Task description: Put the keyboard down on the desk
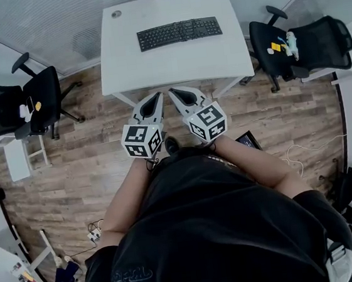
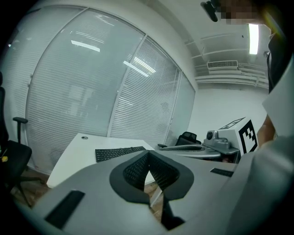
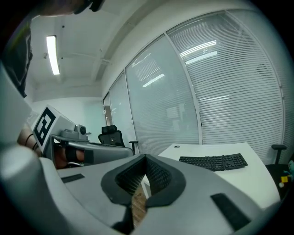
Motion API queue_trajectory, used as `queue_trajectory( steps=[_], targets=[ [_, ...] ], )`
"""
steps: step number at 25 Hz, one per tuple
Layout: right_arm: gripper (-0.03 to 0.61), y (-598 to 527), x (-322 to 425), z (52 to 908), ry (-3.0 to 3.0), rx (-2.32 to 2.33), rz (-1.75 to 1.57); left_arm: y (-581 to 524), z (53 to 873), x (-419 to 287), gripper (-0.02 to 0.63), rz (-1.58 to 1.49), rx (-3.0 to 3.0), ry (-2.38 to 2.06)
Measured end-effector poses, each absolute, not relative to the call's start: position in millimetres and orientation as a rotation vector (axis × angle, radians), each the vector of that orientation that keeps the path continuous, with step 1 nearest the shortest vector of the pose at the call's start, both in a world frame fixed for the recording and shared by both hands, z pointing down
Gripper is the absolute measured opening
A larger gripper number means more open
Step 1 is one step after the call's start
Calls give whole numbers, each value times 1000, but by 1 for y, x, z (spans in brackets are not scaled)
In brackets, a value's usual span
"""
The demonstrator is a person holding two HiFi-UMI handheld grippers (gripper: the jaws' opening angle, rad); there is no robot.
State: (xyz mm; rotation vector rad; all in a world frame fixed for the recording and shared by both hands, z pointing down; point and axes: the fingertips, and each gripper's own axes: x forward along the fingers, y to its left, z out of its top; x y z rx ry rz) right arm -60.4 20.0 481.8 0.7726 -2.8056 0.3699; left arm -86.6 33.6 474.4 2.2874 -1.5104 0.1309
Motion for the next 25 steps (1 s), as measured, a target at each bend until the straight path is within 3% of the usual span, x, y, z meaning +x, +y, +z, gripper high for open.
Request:
queue_trajectory(
  steps=[25],
  targets=[
    [23,65,91,486,-2845,662,403,74,482,72,14,145,2233,-1559]
  ],
)
